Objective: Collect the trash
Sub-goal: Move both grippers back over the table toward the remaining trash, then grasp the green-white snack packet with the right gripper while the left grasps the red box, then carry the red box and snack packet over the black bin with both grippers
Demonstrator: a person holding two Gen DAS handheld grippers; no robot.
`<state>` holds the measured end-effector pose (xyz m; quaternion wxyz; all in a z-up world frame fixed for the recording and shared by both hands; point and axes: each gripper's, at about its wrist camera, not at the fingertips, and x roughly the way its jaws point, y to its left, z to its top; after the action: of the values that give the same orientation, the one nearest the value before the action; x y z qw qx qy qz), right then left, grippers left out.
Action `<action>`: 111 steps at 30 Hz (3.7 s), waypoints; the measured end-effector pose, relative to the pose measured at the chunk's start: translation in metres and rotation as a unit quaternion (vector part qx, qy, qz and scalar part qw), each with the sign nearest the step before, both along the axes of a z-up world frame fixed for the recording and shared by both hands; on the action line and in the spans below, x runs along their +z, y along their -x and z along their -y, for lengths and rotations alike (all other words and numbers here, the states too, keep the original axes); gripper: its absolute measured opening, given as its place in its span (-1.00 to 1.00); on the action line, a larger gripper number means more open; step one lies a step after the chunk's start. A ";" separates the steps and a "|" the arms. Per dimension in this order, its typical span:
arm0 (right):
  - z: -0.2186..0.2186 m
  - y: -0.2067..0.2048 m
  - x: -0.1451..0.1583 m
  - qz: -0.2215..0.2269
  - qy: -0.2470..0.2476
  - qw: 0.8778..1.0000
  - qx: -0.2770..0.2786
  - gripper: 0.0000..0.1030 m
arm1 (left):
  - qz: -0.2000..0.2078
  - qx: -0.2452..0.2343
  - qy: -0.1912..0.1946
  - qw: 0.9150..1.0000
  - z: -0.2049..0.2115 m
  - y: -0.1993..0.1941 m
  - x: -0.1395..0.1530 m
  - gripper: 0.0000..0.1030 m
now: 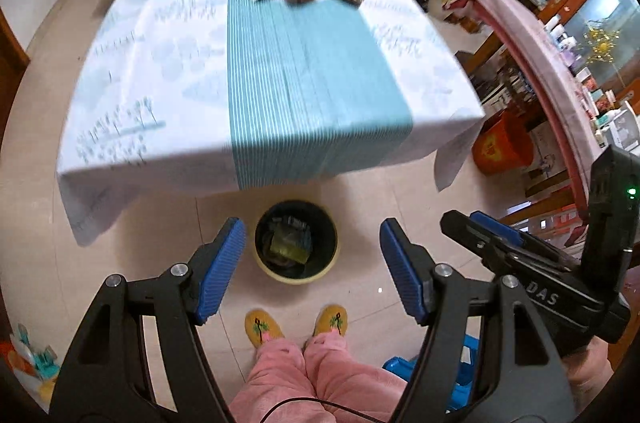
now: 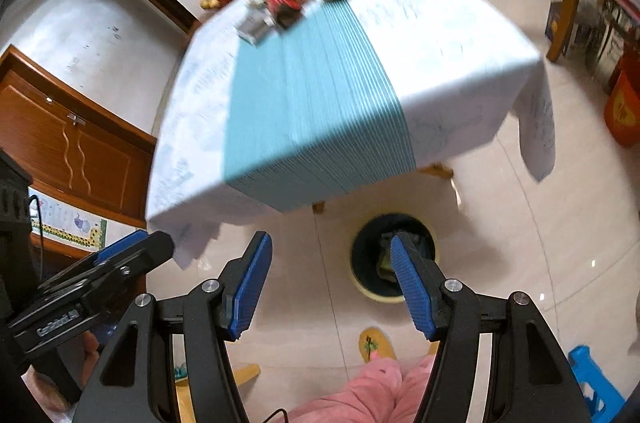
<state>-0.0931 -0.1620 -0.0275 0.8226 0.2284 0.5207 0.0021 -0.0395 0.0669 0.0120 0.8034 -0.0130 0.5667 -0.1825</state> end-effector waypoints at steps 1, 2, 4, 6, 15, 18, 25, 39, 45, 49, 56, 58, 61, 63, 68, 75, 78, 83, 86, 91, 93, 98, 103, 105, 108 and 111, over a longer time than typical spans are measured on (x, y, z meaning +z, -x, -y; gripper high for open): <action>-0.003 -0.001 0.010 0.008 0.004 1.000 0.000 0.22 | 0.006 -0.001 0.003 1.000 -0.002 -0.001 0.007 0.30; -0.005 -0.001 0.022 0.017 0.007 1.000 -0.002 0.22 | 0.012 -0.003 0.005 1.000 -0.004 -0.002 0.013 0.30; -0.009 0.001 0.041 0.030 0.011 0.999 -0.005 0.22 | 0.024 -0.006 0.010 1.000 -0.009 -0.005 0.031 0.30; -0.013 0.001 0.061 0.048 0.017 0.999 -0.009 0.22 | 0.037 -0.010 0.015 0.999 -0.011 -0.010 0.044 0.30; -0.032 -0.015 0.100 0.079 0.038 0.996 -0.019 0.22 | 0.092 -0.020 0.030 0.995 -0.029 -0.032 0.087 0.30; -0.036 -0.029 0.105 0.087 0.044 0.995 -0.024 0.22 | 0.097 -0.019 0.032 0.995 -0.036 -0.044 0.093 0.30; -0.031 -0.059 0.110 0.094 0.049 0.994 -0.031 0.22 | 0.098 -0.012 0.034 0.995 -0.041 -0.076 0.095 0.30; 0.029 -0.187 0.065 0.072 0.031 0.997 0.004 0.22 | 0.074 0.056 0.022 0.995 -0.014 -0.171 0.063 0.30; 0.075 -0.276 0.044 0.052 0.028 0.996 0.060 0.22 | 0.035 0.104 0.021 0.994 0.031 -0.237 0.040 0.30; 0.109 -0.335 0.030 0.044 0.031 0.993 0.103 0.22 | 0.013 0.121 0.025 0.992 0.064 -0.283 0.021 0.30; 0.135 -0.423 -0.002 0.038 0.072 0.978 0.192 0.56 | -0.020 0.147 0.020 0.989 0.108 -0.356 -0.016 0.30; 0.134 -0.447 -0.017 0.042 0.080 0.969 0.228 0.58 | -0.033 0.155 0.019 0.987 0.113 -0.372 -0.028 0.30; 0.122 -0.471 -0.039 0.041 0.103 0.955 0.274 0.62 | -0.050 0.172 0.017 0.984 0.115 -0.388 -0.044 0.30; 0.111 -0.480 -0.051 0.042 0.117 0.945 0.302 0.62 | -0.064 0.183 0.019 0.981 0.114 -0.397 -0.054 0.30; 0.089 -0.494 -0.078 0.040 0.137 0.923 0.358 0.62 | -0.091 0.196 0.010 0.976 0.112 -0.411 -0.076 0.30; 0.082 -0.508 -0.110 0.015 0.130 0.917 0.377 0.46 | -0.110 0.208 -0.008 0.972 0.115 -0.429 -0.100 0.22; 0.081 -0.510 -0.113 0.020 0.132 0.916 0.379 0.15 | -0.119 0.213 -0.014 0.970 0.116 -0.435 -0.108 0.17; 0.087 -0.514 -0.109 0.024 0.121 0.919 0.374 -0.22 | -0.131 0.214 -0.025 0.968 0.123 -0.442 -0.118 0.04; 0.095 -0.516 -0.103 0.021 0.099 0.925 0.365 -0.51 | -0.136 0.212 -0.041 0.967 0.128 -0.446 -0.124 -0.18; 0.101 -0.515 -0.099 0.012 0.082 0.932 0.352 -0.64 | -0.134 0.208 -0.059 0.967 0.141 -0.448 -0.130 -0.33; 0.104 -0.514 -0.098 0.007 0.074 0.936 0.343 -0.67 | -0.127 0.204 -0.060 0.969 0.146 -0.447 -0.129 -0.37; 0.113 -0.502 -0.092 0.002 0.051 0.944 0.327 -0.70 | -0.116 0.201 -0.043 0.972 0.151 -0.437 -0.119 -0.39; 0.122 -0.485 -0.082 -0.001 0.023 0.954 0.298 -0.71 | -0.110 0.198 -0.020 0.974 0.147 -0.414 -0.104 -0.40; 0.125 -0.474 -0.077 0.000 0.015 0.959 0.283 -0.71 | -0.107 0.195 -0.010 0.975 0.144 -0.402 -0.095 -0.40; 0.126 -0.456 -0.068 0.001 0.006 0.964 0.266 -0.71 | -0.101 0.185 -0.002 0.978 0.135 -0.385 -0.083 -0.40; 0.123 -0.436 -0.057 0.003 0.001 0.968 0.252 -0.71 | -0.089 0.168 0.005 0.982 0.120 -0.361 -0.063 -0.40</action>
<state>0.3434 -0.2853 -0.0848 0.7976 0.0888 0.5587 0.2091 0.3214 -0.0527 -0.0514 0.7690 -0.1279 0.6247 -0.0455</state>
